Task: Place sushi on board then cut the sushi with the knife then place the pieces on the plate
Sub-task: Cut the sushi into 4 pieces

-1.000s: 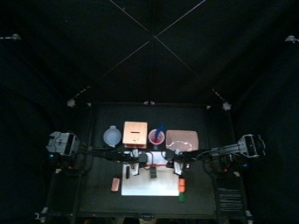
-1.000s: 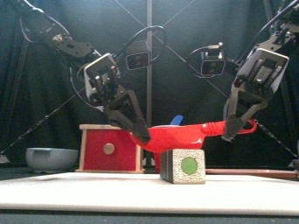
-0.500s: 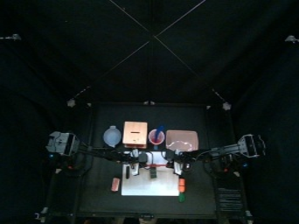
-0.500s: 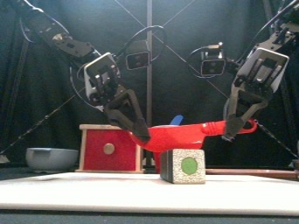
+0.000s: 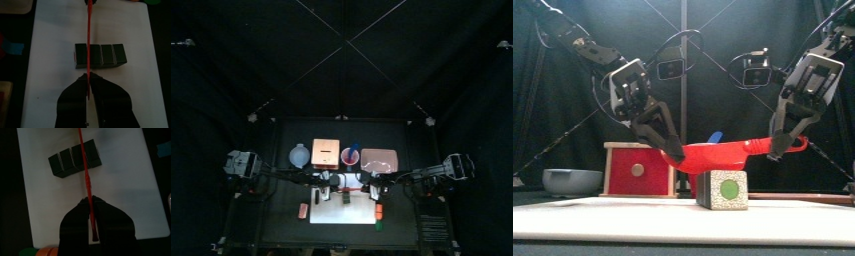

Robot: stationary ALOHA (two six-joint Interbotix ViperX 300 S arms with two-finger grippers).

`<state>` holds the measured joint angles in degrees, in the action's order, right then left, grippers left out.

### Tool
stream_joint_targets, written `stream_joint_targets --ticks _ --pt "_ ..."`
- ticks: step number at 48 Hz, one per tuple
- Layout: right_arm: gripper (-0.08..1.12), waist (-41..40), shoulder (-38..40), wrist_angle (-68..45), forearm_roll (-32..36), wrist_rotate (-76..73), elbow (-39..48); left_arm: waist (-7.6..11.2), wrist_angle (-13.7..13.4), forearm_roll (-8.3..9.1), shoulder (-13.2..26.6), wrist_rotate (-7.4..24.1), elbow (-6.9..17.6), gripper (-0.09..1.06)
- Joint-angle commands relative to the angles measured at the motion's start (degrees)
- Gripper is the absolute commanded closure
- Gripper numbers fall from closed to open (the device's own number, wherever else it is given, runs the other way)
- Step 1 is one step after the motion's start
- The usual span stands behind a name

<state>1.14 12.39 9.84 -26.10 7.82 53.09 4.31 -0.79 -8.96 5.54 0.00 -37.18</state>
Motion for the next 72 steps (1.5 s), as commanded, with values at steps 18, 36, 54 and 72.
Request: stream_joint_targets --ticks 18,36,54,72 --pt "0.74 -0.3 1.1 0.1 -0.1 -0.1 0.0 -0.18 -0.4 -0.09 -0.7 0.0 0.9 0.52" --pt "0.74 -0.3 0.4 0.2 -0.5 -0.2 0.7 -0.18 -0.4 -0.09 -0.2 -0.1 0.7 0.52" --pt "0.74 -0.3 -1.1 0.1 -0.3 -0.2 0.4 -0.18 -0.4 -0.09 0.4 -0.2 0.7 0.52" --pt "0.74 -0.4 -3.2 0.1 0.6 -0.1 -0.7 -0.09 -1.6 -0.18 1.5 -0.2 0.7 0.52"
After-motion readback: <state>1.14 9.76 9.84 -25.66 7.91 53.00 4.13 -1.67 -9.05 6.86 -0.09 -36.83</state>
